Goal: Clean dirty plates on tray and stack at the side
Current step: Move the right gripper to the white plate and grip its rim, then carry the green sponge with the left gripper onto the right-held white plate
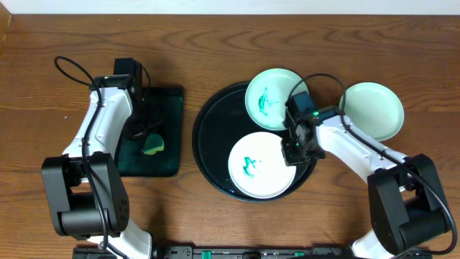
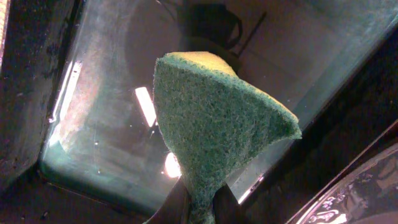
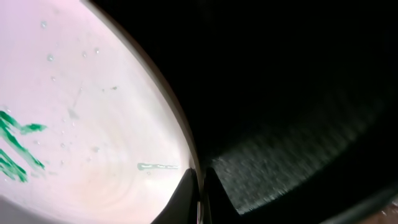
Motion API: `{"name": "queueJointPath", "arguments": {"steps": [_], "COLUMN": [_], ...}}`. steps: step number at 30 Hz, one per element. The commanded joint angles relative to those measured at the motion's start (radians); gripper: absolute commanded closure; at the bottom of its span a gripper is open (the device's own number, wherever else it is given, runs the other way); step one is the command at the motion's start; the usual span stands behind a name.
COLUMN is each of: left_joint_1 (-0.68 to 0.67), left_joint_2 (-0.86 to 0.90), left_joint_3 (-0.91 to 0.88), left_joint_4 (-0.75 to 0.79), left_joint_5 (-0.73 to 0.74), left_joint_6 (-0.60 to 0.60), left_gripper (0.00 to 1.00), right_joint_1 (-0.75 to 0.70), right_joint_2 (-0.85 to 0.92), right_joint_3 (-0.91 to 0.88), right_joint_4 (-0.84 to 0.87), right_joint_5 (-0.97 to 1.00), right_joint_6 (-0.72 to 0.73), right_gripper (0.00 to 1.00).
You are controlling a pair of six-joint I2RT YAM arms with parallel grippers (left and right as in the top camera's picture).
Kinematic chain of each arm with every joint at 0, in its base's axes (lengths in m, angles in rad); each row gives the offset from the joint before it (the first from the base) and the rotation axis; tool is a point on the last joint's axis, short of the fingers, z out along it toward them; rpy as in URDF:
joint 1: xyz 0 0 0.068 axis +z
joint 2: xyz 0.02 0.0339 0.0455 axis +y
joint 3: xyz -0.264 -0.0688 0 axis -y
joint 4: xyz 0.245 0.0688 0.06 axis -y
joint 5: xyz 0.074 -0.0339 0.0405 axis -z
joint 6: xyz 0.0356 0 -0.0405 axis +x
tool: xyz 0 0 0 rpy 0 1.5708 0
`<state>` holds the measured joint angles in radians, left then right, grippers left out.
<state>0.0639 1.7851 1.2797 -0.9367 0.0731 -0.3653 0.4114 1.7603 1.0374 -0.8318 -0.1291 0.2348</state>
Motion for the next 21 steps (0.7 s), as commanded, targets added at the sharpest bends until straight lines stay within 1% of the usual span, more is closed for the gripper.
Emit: {"name": "queueJointPath", "arguments": {"steps": [1, 4, 6, 11, 15, 21], "left_joint_1": [-0.003, -0.014, -0.027, -0.087, -0.169, -0.315], "left_joint_2": [0.006, -0.002, -0.014, -0.089, -0.132, -0.139], "left_joint_3": [-0.001, 0.006, 0.019, 0.030, 0.030, 0.028], "left_joint_4": [-0.004, 0.003, 0.003, -0.003, -0.037, -0.053], "left_joint_5": [0.007, 0.032, 0.072, 0.165, 0.185, 0.208], "left_joint_6": [0.013, 0.018, 0.043, 0.059, 0.058, 0.038], "left_gripper": [0.93, 0.93, 0.93, 0.93, 0.93, 0.93], "right_joint_1": [0.009, 0.009, 0.008, 0.008, 0.008, 0.007], "right_joint_2": [0.009, 0.009, 0.009, 0.009, 0.009, 0.009], "right_joint_3": [-0.013, -0.013, -0.013, -0.013, -0.013, -0.013], "right_joint_4": [0.019, 0.037, 0.042, 0.070, 0.081, 0.080], "right_joint_5": [0.011, 0.008, 0.008, 0.008, 0.005, 0.005], "right_joint_6": [-0.009, -0.001, 0.015, 0.023, 0.034, 0.034], "right_gripper": [0.99, 0.99, 0.99, 0.99, 0.99, 0.99]}}
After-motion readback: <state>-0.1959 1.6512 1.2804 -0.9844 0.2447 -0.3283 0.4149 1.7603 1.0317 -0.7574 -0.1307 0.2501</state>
